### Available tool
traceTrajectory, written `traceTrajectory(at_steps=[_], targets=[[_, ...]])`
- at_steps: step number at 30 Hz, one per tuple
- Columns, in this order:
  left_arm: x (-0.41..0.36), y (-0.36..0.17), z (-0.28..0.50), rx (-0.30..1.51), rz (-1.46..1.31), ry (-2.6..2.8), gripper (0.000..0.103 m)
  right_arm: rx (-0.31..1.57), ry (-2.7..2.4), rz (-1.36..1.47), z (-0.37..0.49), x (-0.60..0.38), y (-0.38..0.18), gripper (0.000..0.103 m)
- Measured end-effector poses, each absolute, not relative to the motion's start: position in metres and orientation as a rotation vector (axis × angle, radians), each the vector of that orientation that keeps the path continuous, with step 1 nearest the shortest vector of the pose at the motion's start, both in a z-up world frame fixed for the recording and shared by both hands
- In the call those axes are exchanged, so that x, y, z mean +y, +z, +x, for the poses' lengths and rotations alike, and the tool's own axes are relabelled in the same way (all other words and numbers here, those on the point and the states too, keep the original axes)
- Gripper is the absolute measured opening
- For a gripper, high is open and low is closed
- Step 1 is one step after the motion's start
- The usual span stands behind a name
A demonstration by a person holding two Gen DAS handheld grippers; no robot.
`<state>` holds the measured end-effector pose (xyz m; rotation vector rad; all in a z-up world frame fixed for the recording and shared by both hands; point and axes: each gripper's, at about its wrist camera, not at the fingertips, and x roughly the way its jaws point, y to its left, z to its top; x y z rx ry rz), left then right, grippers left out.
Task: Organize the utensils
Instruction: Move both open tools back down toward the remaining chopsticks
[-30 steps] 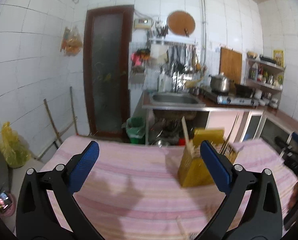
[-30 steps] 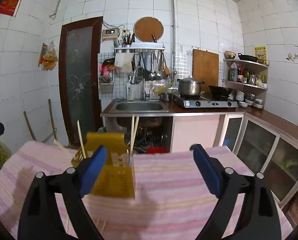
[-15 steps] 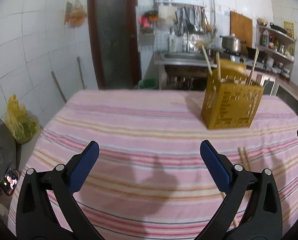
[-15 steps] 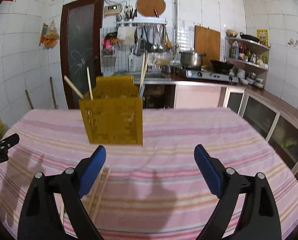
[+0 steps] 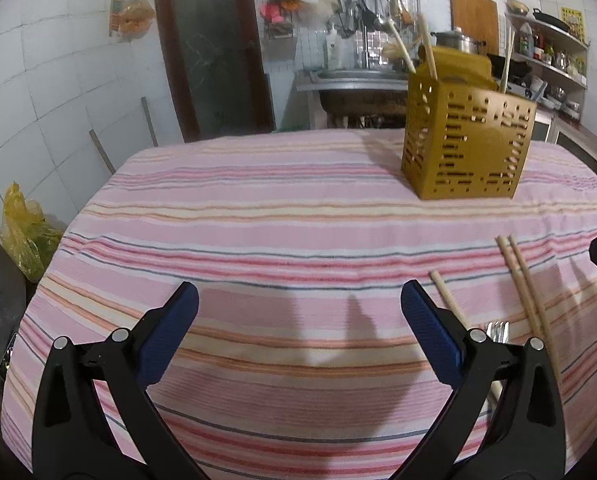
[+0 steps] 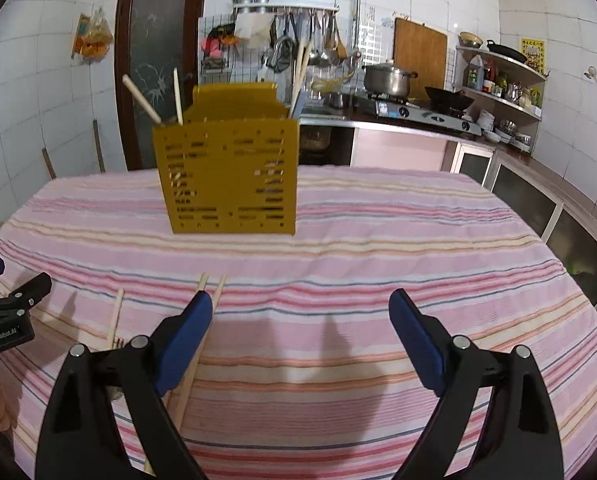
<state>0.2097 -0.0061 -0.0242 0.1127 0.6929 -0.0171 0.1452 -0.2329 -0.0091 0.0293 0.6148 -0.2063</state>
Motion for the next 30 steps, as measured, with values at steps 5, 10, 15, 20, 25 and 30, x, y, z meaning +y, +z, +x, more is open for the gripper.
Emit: traceTrajectory(at_steps=[5, 10, 15, 20, 25, 30], targets=[[-0.005, -0.031, 0.215, 0.732, 0.091, -0.023, 0.098, 0.683, -0.199, 0.043, 0.17, -0.224, -0.019, 0.088], [-0.004, -0.034, 0.217, 0.743, 0.086, -0.014, 0.098, 0.748, -0.188, 0.039, 0.189, -0.214, -0.03, 0.088], [-0.002, -0.035, 0.22, 0.755, 0.081, 0.002, 0.098, 0.82, -0.182, 0.038, 0.2, -0.213, -0.044, 0.088], [0.002, -0.037, 0.223, 0.768, 0.066, 0.021, 0.098, 0.868, -0.173, 0.046, 0.206, -0.213, -0.052, 0.088], [0.007, -0.036, 0.226, 0.775, 0.057, 0.042, 0.098, 0.88, -0.168, 0.056, 0.206, -0.214, -0.054, 0.088], [0.007, -0.03, 0.226, 0.771, 0.058, 0.051, 0.098, 0.868, -0.166, 0.076, 0.202, -0.216, -0.053, 0.088]])
